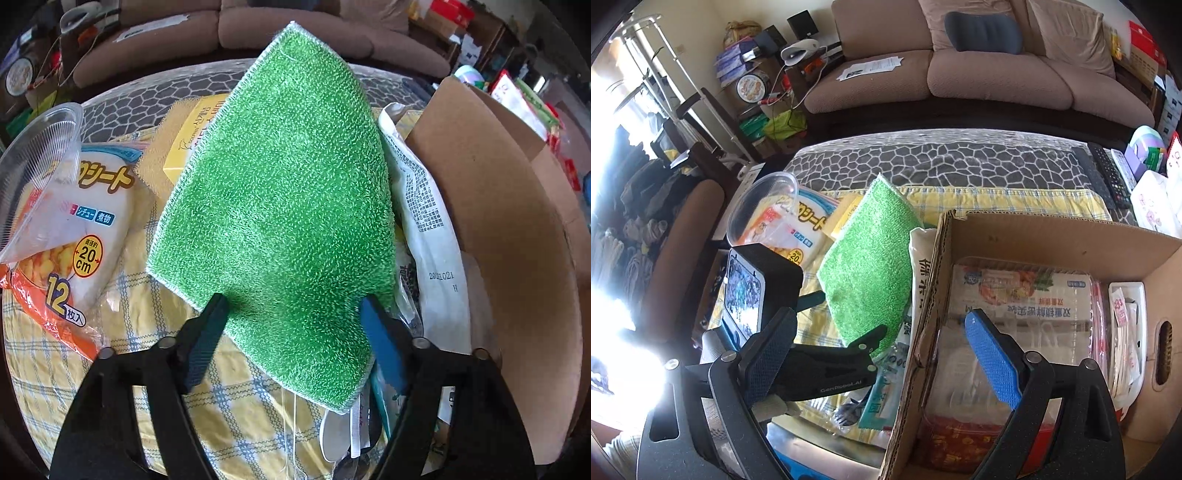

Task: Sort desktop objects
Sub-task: 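Grasp the green scrubbing cloth with the left gripper and lift it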

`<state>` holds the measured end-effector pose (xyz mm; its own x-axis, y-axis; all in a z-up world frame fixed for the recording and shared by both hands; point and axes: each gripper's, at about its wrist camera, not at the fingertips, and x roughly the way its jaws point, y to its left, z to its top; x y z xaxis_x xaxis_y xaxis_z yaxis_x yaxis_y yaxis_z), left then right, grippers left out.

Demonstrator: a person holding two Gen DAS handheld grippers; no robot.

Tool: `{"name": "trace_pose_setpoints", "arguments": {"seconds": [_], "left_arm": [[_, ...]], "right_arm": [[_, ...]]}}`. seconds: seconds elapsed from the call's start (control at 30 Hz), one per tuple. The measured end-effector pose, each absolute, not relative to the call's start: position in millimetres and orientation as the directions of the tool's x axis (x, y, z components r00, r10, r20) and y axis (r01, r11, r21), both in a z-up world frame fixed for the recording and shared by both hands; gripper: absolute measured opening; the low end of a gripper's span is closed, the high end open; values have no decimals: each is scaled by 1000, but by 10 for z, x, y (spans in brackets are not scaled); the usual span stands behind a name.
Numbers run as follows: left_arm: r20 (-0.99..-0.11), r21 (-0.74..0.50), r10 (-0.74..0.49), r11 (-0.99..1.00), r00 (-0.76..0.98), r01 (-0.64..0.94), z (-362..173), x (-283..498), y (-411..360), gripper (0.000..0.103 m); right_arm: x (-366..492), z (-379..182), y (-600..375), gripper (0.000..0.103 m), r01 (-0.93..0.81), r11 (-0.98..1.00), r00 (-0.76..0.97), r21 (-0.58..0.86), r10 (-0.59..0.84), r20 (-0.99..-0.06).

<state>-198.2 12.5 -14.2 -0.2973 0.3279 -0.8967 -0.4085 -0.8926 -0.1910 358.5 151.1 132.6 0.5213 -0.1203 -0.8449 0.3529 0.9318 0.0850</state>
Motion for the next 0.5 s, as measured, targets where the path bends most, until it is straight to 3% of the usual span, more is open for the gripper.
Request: {"name": "trace_pose_setpoints", "arguments": {"seconds": [0.1, 0.13, 0.5], "left_arm": [[-886, -216, 357, -882, -295, -419, -139, -1935, 92, 30], [-882, -221, 363, -882, -300, -417, -126, -1919, 62, 16], [-848, -278, 410, -884, -336, -376, 171, -1637, -919, 11]], "right_arm": [[3566, 1301, 1478, 94, 361, 928, 524, 95, -117, -844], [3559, 1299, 1473, 94, 363, 927, 524, 96, -117, -843], [3628, 1470, 1724, 93, 344, 935, 549, 84, -128, -826]]}}
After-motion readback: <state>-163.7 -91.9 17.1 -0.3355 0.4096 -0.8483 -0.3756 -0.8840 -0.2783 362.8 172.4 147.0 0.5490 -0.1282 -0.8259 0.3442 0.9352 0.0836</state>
